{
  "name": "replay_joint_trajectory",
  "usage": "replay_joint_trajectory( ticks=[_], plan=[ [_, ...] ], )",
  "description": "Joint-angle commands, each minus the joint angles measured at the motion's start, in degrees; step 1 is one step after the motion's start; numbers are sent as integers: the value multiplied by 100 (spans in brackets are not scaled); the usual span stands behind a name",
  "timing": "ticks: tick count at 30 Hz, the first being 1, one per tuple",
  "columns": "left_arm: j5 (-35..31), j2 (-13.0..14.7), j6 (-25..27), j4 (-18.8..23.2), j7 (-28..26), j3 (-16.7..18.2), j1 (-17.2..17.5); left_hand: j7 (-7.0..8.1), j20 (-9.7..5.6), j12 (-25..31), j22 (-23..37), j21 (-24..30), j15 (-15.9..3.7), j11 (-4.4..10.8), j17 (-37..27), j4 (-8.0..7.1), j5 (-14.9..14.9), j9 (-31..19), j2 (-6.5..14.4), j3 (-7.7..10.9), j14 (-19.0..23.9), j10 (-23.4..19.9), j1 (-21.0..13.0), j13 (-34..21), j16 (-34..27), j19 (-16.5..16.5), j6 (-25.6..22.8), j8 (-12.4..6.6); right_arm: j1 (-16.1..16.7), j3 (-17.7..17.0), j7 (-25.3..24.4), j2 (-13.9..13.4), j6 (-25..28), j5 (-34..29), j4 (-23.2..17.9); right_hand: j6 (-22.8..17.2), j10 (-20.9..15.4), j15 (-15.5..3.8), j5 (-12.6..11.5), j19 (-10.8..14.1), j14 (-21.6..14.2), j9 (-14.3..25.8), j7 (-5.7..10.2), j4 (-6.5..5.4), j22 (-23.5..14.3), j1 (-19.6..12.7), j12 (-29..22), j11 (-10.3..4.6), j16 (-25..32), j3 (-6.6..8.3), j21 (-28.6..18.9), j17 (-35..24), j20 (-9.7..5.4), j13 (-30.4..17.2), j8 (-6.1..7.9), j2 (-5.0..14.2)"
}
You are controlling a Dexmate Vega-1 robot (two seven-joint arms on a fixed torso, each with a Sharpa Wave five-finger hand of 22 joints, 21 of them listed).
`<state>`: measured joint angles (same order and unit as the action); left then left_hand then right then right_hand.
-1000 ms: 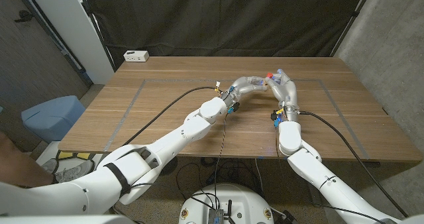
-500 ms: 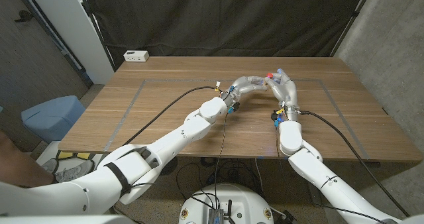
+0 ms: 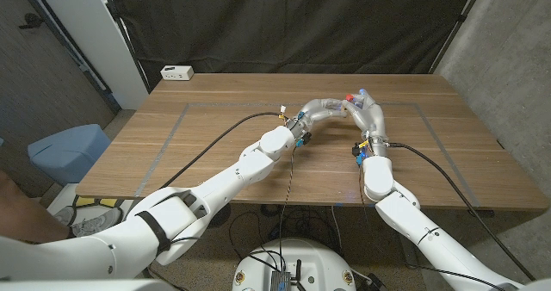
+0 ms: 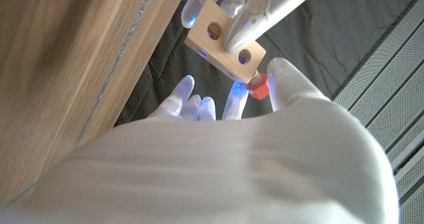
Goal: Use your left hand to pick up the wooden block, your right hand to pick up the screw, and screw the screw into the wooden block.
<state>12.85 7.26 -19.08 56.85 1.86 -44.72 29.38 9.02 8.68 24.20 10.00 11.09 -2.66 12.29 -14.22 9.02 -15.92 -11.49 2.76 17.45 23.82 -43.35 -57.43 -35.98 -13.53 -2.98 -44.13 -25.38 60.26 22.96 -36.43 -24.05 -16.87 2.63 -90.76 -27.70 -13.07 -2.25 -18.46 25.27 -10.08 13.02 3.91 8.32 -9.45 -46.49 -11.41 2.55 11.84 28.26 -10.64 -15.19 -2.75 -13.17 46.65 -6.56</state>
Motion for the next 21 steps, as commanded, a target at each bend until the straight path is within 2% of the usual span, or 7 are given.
replay_joint_trajectory(
  ticks=[1, 5, 6, 11, 21],
  plan=[
    [15, -5, -22, -34, 31, 8, -11, 16, 13, 36, 29, 35, -464, 5, -24, -35, -25, -90, 185, 38, 53, -51, 110, -20, 38, -39, -225, -18, -9, 15, 84, -38, 34, 49, -29, 127, 55, -9, 13, -52, 64, -18, -9, 9, -26, 78, 18, 22, -27, -17, 15, -5, -177, -27, -78, 6],
    [11, -2, -29, -35, 28, 10, -9, 19, 12, 33, 29, 33, -467, 4, -26, -34, -24, -90, 183, 36, 62, -52, 110, -17, 34, -37, -223, -16, -4, 18, 133, -62, 43, 81, -46, 269, 144, 2, 23, -106, 109, -43, -4, 0, -27, 138, 33, 54, -30, -33, 18, -3, -162, -30, -156, -9],
    [10, -1, -35, -38, 29, 9, -10, 23, 18, 33, 29, 33, -470, 5, -25, -33, -25, -90, 183, 36, 60, -53, 108, -17, 35, -37, -228, -17, -3, 20, 147, -75, 40, 78, -50, 372, 198, 30, 33, -123, 146, -58, -45, -5, -28, 182, 38, 53, -36, -48, 14, 0, -149, -33, -214, -29],
    [10, 6, -29, -28, 33, 11, -8, 32, 11, 33, 29, 34, -476, 5, -25, -35, -23, -90, 177, 32, 54, -55, 114, -18, 38, -38, -221, -13, 3, 14, 172, -85, 65, 110, -76, 569, 304, 74, 60, -188, 232, -86, -90, -20, -29, 286, 43, 65, -49, -85, 17, 6, -139, -40, -328, -69],
    [25, -15, -84, -110, 88, 11, -44, 28, 10, 32, 29, 34, -473, 5, -27, -40, -23, -90, 182, 33, 57, -59, 119, -21, 37, -39, -243, -19, -6, 21, 268, -131, 84, 156, -100, 812, 460, 126, 108, -305, 330, -113, -136, -52, -31, 454, 48, 98, -50, -140, 25, 13, -111, -52, -478, -103]
  ],
)
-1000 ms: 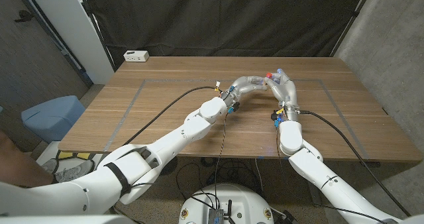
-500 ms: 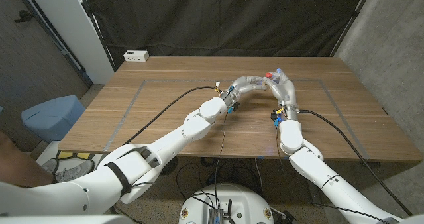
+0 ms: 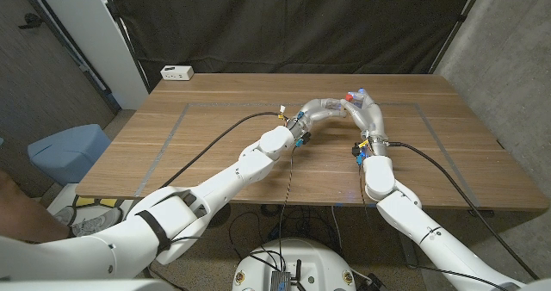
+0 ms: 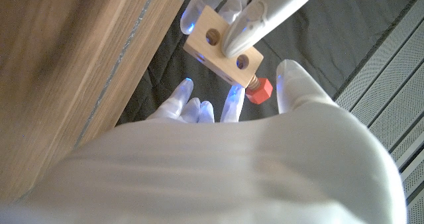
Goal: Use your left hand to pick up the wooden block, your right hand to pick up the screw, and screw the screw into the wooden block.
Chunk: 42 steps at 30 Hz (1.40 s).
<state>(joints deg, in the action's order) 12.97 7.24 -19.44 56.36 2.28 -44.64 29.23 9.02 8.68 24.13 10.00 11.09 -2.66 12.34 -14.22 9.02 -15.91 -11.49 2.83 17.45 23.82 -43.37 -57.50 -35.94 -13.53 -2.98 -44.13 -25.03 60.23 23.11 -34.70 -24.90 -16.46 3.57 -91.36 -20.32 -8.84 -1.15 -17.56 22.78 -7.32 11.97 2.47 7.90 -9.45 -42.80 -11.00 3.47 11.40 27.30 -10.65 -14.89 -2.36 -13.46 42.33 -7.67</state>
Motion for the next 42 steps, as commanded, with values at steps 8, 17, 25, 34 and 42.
replay_joint_trajectory(
  ticks=[8, 17, 25, 34, 42],
  plan=[
    [15, -16, -77, -85, 67, 4, -38, 23, 18, 35, 29, 33, -471, 0, -29, -42, -22, -90, 174, 29, 50, -50, 131, -26, 39, -37, -241, -51, 20, -8, 196, -129, 146, 116, -156, 271, 134, 72, 59, -121, 157, -23, -51, -32, -32, 215, 2, 23, -17, -87, 21, -10, -86, -29, -165, -12],
    [18, -3, -98, -93, 101, 7, -47, 21, 16, 31, 29, 34, -469, 1, -31, -38, -24, -91, 179, 32, 48, -47, 122, -27, 38, -38, -235, -46, 60, -41, 333, -308, 314, 130, -362, 494, 255, 131, 128, -251, 271, -40, -114, -65, -34, 388, -2, 41, -23, -156, 31, 3, -1, -33, -318, -27],
    [5, 21, -119, -87, 122, 8, -59, 28, 13, 31, 29, 33, -468, 0, -30, -35, -23, -91, 168, 27, 44, -52, 122, -29, 41, -36, -243, -47, 124, -101, 475, -507, 572, 177, -629, 569, 298, 188, 166, -312, 334, -48, -169, -86, -35, 488, -16, 69, -24, -198, 30, 13, 34, -36, -387, -25],
    [-6, 54, -137, -63, 141, 13, -57, 37, 23, 26, 29, 31, -472, -1, -32, -40, -24, -91, 173, 27, 45, -49, 127, -31, 40, -30, -236, -42, 195, -198, 647, -832, 935, 161, -991, 703, 342, 223, 222, -339, 359, -54, -279, -94, -34, 590, -34, 125, -12, -251, 13, 34, 102, -40, -493, -36],
    [-6, 79, -150, -36, 168, 13, -41, 49, 18, 22, 29, 32, -476, -1, -32, -35, -24, -92, 168, 25, 43, -44, 122, -32, 40, -32, -238, -40, 267, -275, 828, -1113, 1221, 183, -1272, 835, 368, 264, 256, -323, 356, -58, -372, -72, -32, 604, -48, 145, 0, -265, -4, 60, 66, -42, -587, -20]
  ],
)
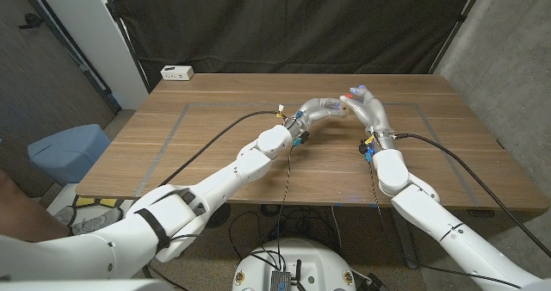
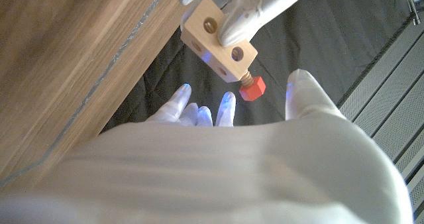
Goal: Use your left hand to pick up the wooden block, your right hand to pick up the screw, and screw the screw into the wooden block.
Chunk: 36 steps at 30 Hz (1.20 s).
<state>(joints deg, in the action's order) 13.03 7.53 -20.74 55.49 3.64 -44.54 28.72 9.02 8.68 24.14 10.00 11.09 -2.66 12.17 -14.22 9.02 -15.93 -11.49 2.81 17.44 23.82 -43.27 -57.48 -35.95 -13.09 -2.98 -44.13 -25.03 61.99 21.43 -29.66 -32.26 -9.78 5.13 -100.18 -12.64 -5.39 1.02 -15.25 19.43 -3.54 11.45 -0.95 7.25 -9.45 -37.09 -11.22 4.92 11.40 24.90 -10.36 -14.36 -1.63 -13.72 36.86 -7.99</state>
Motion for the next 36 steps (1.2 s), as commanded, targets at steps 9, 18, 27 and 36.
replay_joint_trajectory(
  ticks=[9, 18, 27, 36],
  plan=[
    [-59, 119, 24, 197, 0, -4, 56, 37, 14, 20, 29, 31, -473, 17, -35, -32, -20, -92, 168, 21, 38, -60, 115, -33, -5, -31, -249, -43, 183, -236, 509, -725, 922, 44, -756, 122, 37, 80, 44, 24, -8, -9, -98, 16, -30, 22, -39, 20, 0, -25, -43, 28, -2, -17, -97, 32],
    [-104, 166, 67, 305, -41, -13, 95, 42, 12, 16, 29, 31, -472, 17, -32, -26, -20, -92, 161, 22, 37, -62, 108, -32, -2, -28, -249, -41, 249, -401, 732, -1101, 1292, 71, -1125, 131, 5, 91, 56, 30, -8, -17, -132, 52, -29, -26, -68, 35, 5, -4, -48, 52, 108, -16, -143, 70],
    [-122, 176, 97, 349, -59, -19, 107, 41, 15, 14, 29, 30, -472, 18, -34, -29, -20, -92, 168, 24, 41, -67, 107, -32, -5, -26, -246, -38, 266, -569, 1032, -1530, 1814, 126, -1542, 129, -31, 133, 69, 11, 2, -24, -168, 86, -29, -65, -93, 51, 3, 7, -43, 75, 180, -12, -183, 80],
    [-119, 139, 68, 290, -44, -28, 82, 57, 19, 8, 29, 30, -473, 17, -37, -39, -20, -93, 172, 20, 39, -61, 118, -33, -6, -25, -244, -35, 253, -654, 1302, -1854, 2192, 214, -1814, 55, -29, 170, 83, -9, 15, -31, -194, 124, -28, -120, -101, 74, 0, 28, -38, 102, 226, -5, -201, 96]
  ],
)
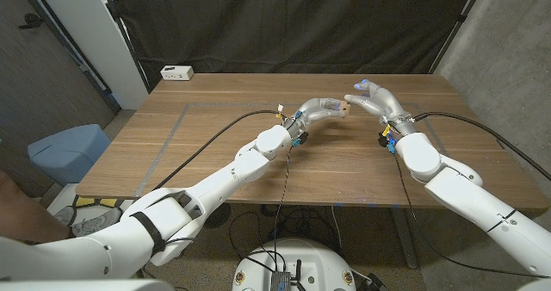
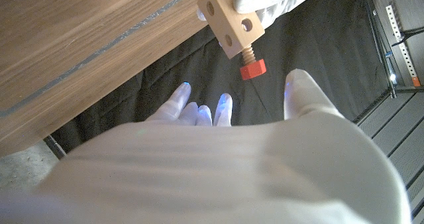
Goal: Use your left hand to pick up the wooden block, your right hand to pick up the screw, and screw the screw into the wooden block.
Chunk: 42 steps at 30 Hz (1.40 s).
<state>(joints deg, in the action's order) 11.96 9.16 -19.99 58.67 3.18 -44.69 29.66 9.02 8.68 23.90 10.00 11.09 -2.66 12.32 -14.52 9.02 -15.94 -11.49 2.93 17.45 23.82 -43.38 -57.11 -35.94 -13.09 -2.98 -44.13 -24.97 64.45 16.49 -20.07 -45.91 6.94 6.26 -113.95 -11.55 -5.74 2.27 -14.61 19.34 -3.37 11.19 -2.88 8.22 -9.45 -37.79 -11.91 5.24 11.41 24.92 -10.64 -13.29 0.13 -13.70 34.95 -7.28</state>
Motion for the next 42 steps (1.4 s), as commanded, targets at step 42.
replay_joint_trajectory(
  ticks=[42],
  plan=[
    [-62, 34, -33, 69, 55, -38, 4, 51, 14, 18, 29, 31, -472, 0, -9, -32, -20, -94, 155, 21, 40, -42, 72, -41, -4, -25, -257, -39, -763, -43, 1557, -1752, 1750, 27, -1234, -432, 206, 401, 58, -113, 91, -11, 177, 166, -27, -455, -10, 113, -10, 215, -13, 136, 345, 29, -137, 129]
  ],
)
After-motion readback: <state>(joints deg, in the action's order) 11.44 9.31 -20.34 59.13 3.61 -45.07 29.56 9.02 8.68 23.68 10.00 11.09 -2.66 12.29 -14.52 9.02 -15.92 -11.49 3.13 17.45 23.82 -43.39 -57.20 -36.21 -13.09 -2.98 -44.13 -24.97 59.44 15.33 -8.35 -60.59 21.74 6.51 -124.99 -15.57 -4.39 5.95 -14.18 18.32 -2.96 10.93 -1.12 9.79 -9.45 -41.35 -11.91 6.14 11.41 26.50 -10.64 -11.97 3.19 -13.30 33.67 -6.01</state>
